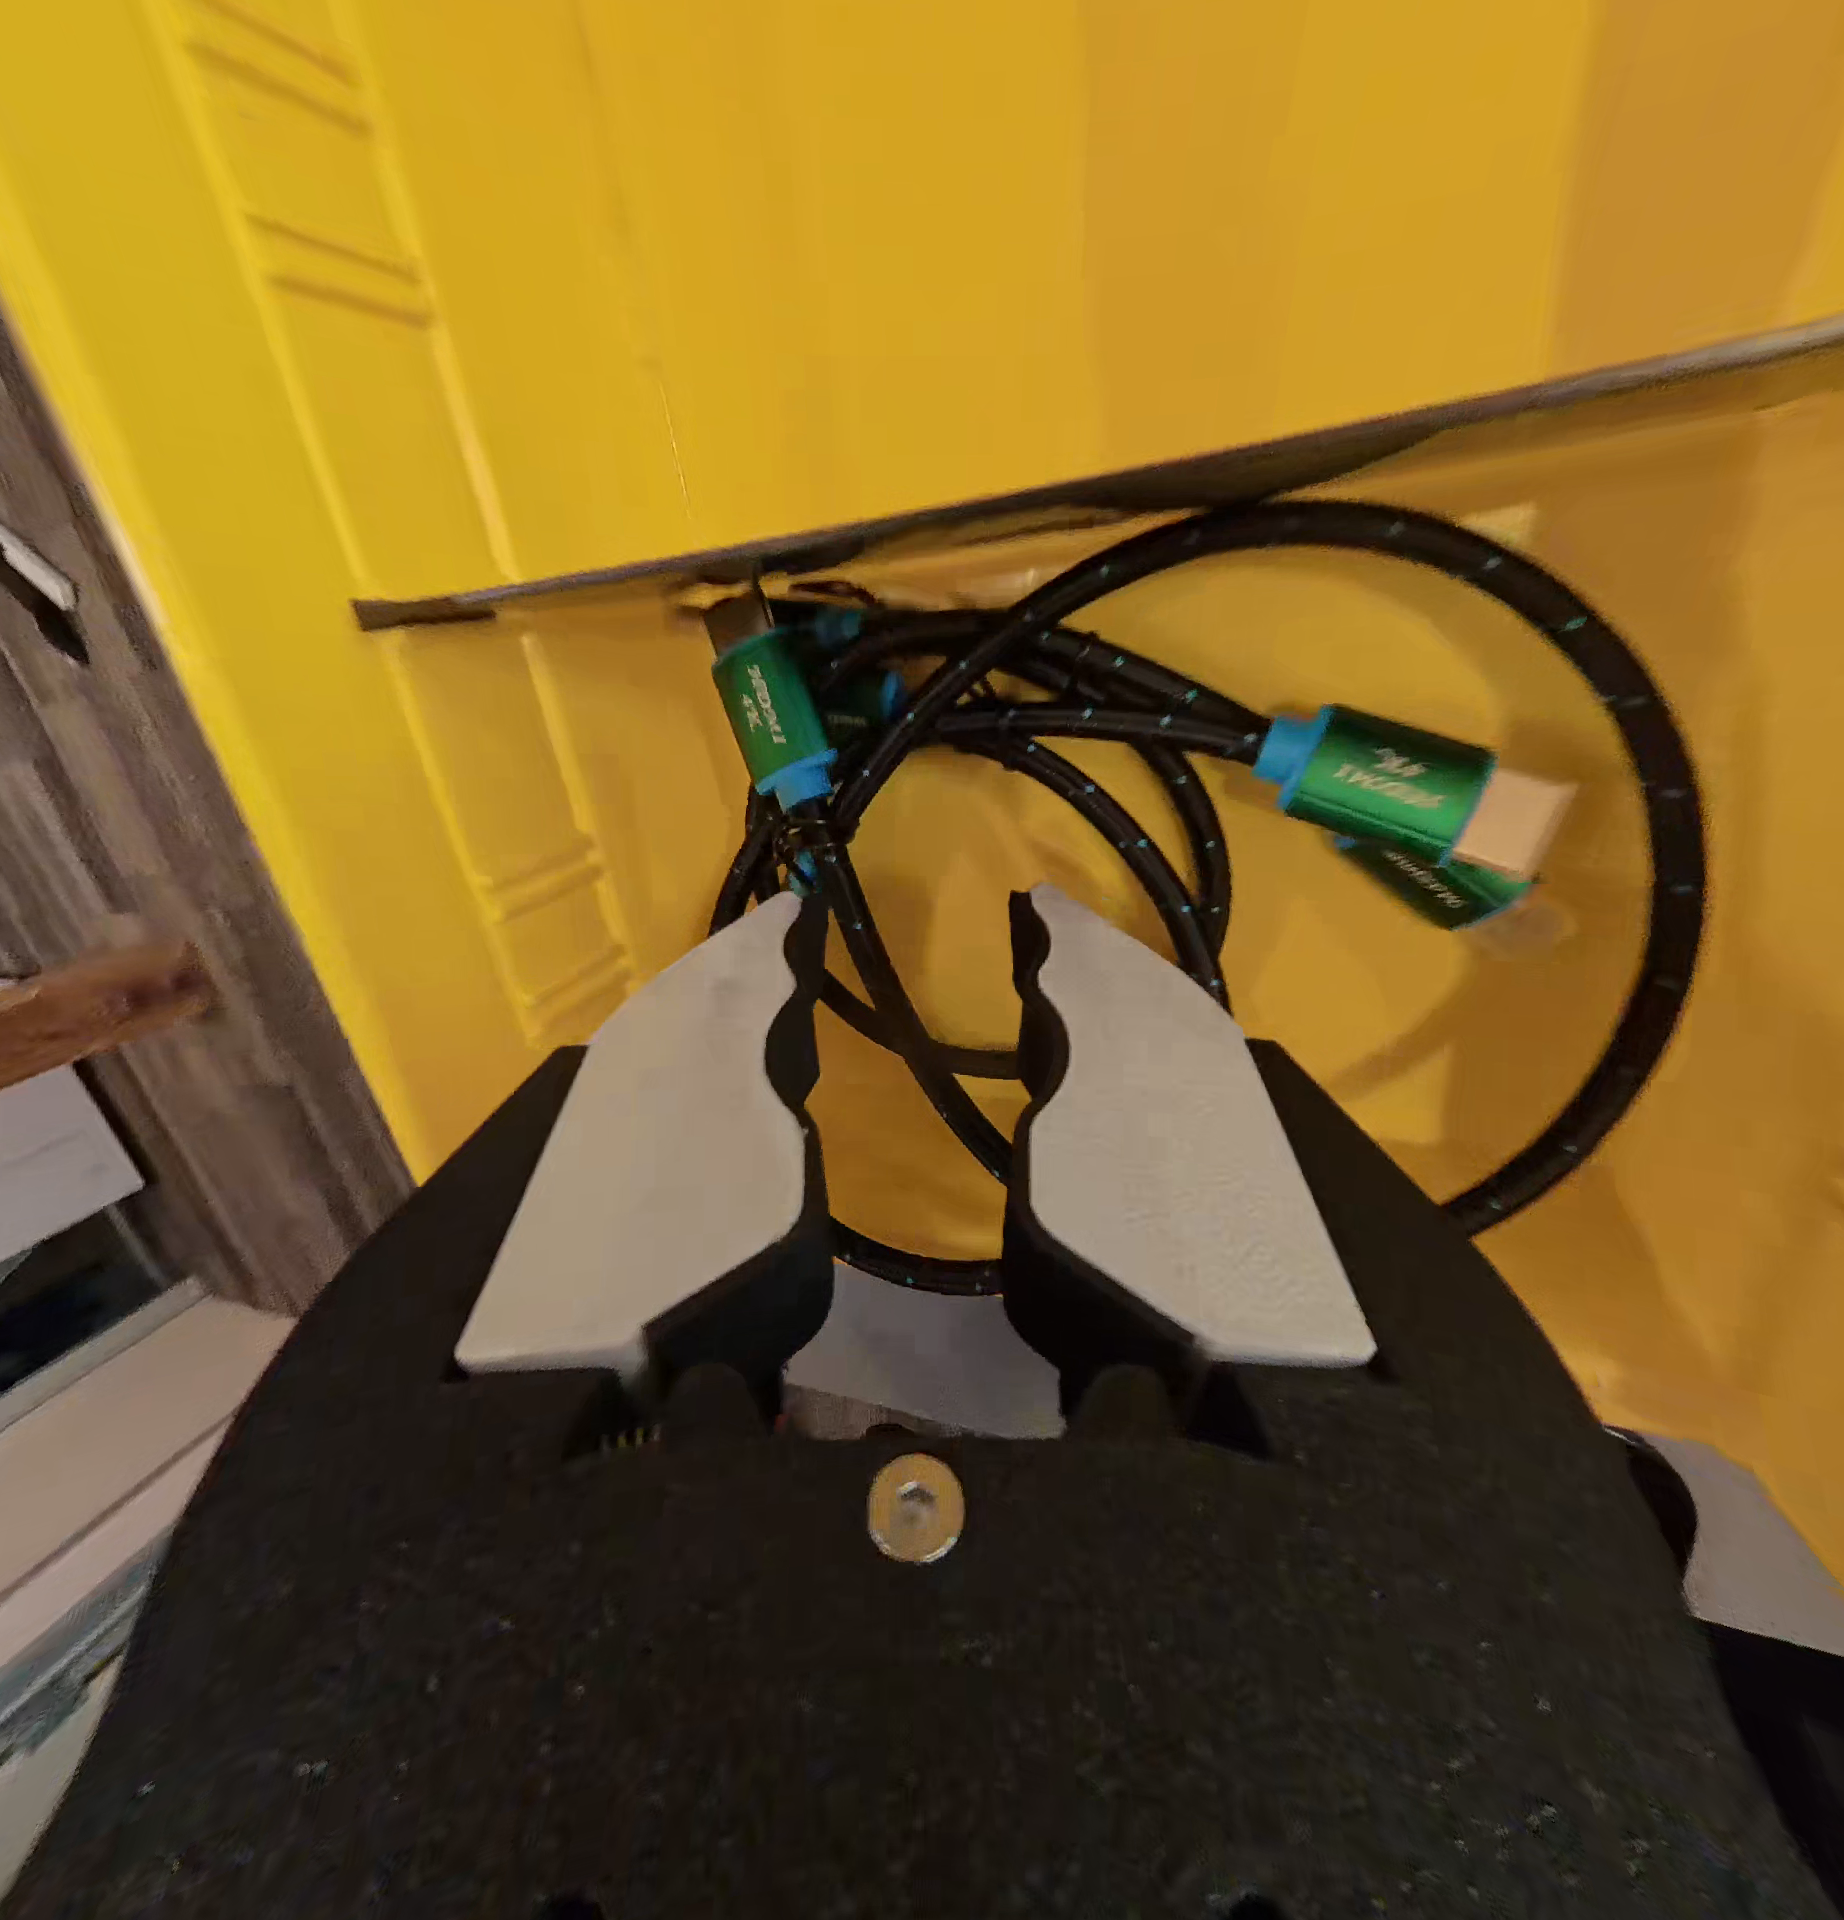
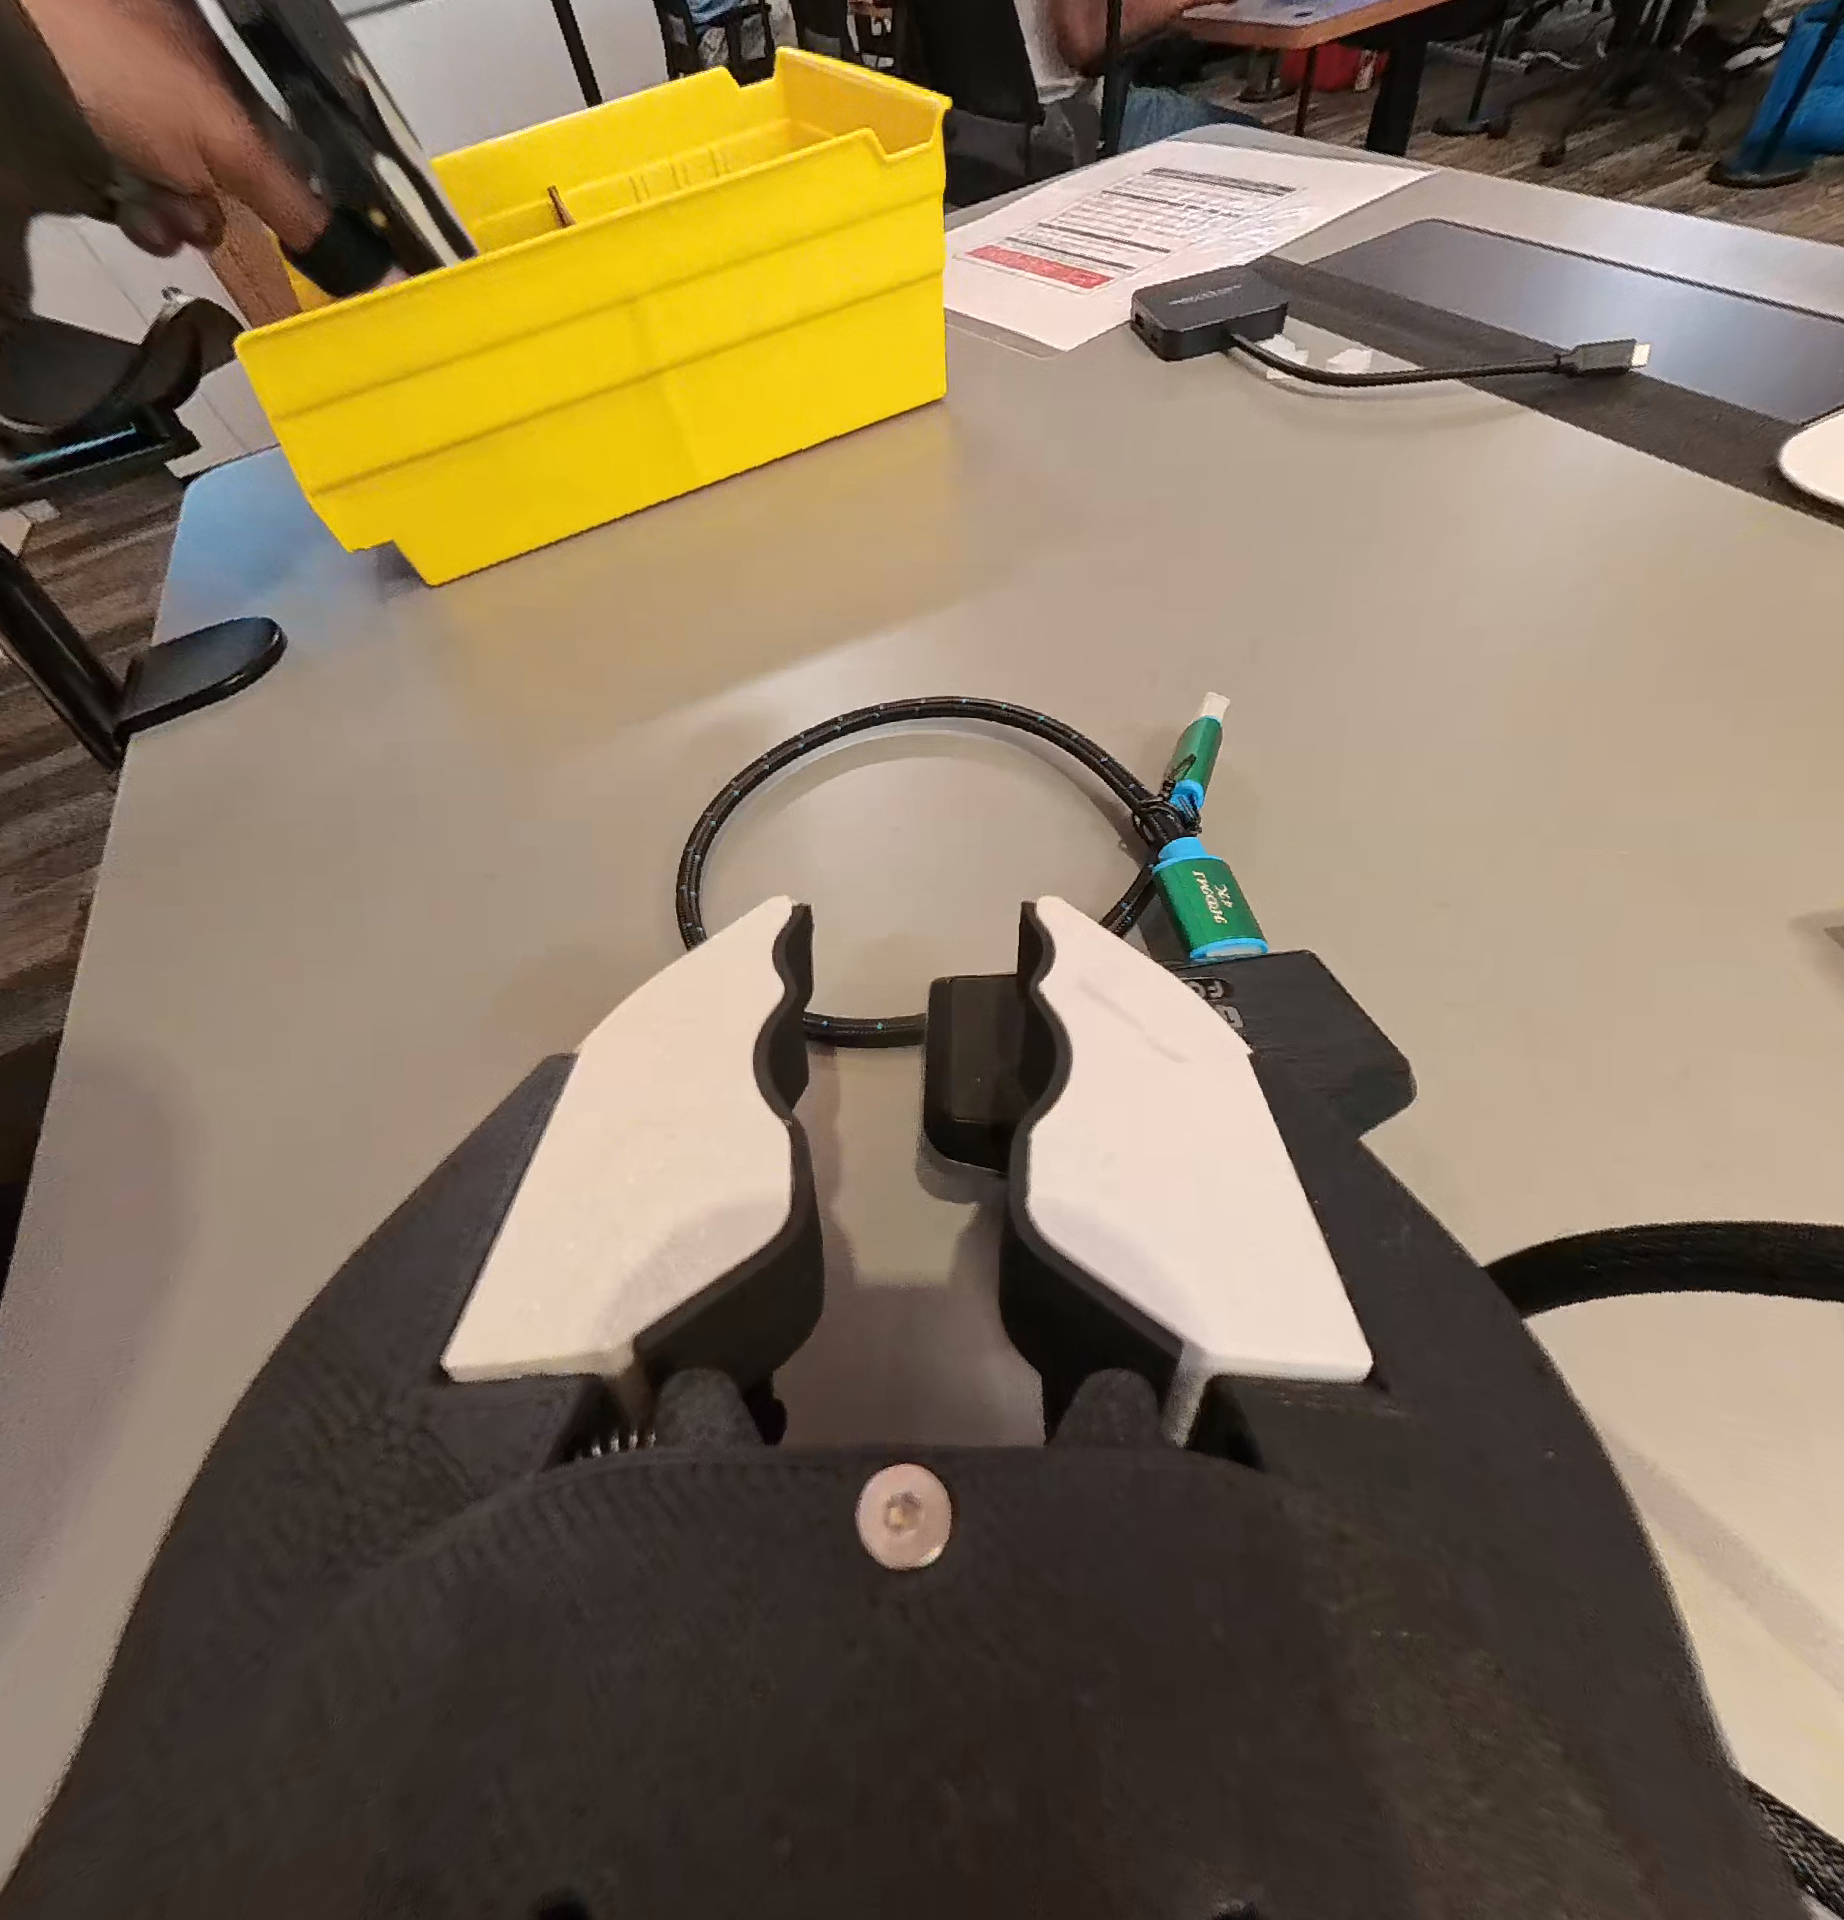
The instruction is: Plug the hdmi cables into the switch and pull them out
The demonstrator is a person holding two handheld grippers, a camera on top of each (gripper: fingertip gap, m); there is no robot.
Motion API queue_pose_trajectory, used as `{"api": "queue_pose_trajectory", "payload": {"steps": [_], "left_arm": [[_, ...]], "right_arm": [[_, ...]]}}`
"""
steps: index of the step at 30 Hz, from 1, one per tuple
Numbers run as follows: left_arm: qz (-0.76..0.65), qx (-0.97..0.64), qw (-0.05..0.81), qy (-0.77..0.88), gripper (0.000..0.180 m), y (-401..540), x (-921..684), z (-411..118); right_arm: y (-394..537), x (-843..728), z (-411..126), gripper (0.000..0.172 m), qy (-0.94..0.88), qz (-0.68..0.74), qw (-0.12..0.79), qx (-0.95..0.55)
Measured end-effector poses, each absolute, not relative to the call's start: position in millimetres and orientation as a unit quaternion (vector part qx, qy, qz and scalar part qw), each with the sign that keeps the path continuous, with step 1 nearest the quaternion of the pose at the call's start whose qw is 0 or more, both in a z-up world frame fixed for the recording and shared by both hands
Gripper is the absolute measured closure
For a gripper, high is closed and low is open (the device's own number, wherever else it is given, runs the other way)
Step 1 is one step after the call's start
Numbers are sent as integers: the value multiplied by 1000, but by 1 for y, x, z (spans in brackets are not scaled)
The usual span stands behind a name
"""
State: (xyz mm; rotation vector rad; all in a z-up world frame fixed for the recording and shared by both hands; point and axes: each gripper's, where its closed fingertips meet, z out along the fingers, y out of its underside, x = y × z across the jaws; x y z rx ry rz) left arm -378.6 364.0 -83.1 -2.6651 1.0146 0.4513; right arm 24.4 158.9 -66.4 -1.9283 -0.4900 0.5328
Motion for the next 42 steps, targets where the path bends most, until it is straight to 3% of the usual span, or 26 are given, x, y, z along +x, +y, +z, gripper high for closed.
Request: {"api": "queue_pose_trajectory", "payload": {"steps": [3,5,13,19,24,29,34,42], "left_arm": [[178,-919,79,344,156,359,-395,-100],[199,-912,87,347,172,363,-403,-98],[184,-903,128,366,173,360,-408,-83],[189,-884,219,367,174,355,-400,-17],[222,-829,327,397,174,347,-370,78],[157,-728,427,513,174,324,-266,137],[11,-634,432,641,174,298,-132,92],[-147,-543,313,765,174,257,-1,-56]], "right_arm": [[159,23,-68,134,-206,222,510,-805],[159,23,-68,134,-205,226,508,-806],[159,24,-68,137,-197,248,501,-805],[159,24,-68,137,-195,254,500,-805],[159,24,-68,138,-194,257,499,-805],[159,24,-67,137,-195,254,502,-803],[159,26,-65,137,-192,258,506,-800],[161,42,-72,139,-235,193,506,-807]]}}
